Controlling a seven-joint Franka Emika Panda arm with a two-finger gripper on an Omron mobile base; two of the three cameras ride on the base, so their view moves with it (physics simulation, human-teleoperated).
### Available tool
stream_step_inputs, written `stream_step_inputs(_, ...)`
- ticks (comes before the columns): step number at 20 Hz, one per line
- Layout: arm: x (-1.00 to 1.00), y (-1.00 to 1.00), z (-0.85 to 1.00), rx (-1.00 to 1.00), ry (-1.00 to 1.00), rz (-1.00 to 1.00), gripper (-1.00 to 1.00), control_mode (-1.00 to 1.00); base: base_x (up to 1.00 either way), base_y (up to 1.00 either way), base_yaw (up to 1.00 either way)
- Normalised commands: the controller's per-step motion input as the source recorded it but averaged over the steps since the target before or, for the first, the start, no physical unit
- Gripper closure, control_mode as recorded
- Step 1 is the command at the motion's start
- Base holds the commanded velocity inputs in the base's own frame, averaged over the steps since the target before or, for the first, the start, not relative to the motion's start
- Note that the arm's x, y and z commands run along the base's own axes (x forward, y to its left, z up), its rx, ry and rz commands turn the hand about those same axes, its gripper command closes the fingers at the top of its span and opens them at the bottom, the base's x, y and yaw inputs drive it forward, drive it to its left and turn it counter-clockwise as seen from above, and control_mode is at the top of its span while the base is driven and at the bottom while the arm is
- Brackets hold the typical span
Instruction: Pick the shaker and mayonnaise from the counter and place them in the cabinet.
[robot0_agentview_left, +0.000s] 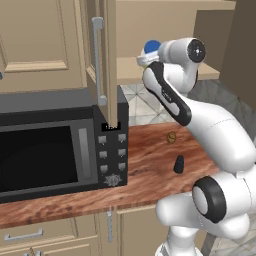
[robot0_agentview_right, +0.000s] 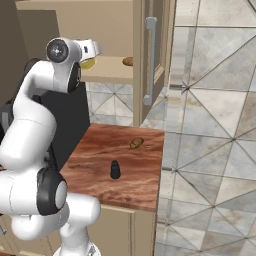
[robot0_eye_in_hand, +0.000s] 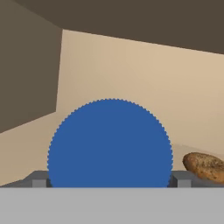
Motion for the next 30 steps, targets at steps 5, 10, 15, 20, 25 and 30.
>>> stream_step_inputs(5, 0.10, 0.00, -0.36, 0.01, 0.05, 0.00, 1.00, -1.00, 0.00, 0.00, 0.00)
stream_step_inputs(10, 0.53, -0.05, -0.52, 0.04, 0.11, 0.00, 1.00, -1.00, 0.00, 0.00, 0.00)
stream_step_inputs(15, 0.51, -0.04, -0.49, 0.02, 0.10, 0.00, 1.00, -1.00, 0.00, 0.00, 0.00)
stream_step_inputs(20, 0.34, 0.00, -0.58, 0.00, 0.06, 0.00, -1.00, -1.00, 0.00, 0.00, 0.00)
stream_step_inputs(25, 0.05, 0.00, -0.49, -0.01, 0.00, 0.00, -1.00, -1.00, 0.00, 0.00, 0.00)
stream_step_inputs(30, 0.04, 0.00, -0.99, -0.02, 0.00, 0.01, -1.00, -1.00, 0.00, 0.00, 0.00)
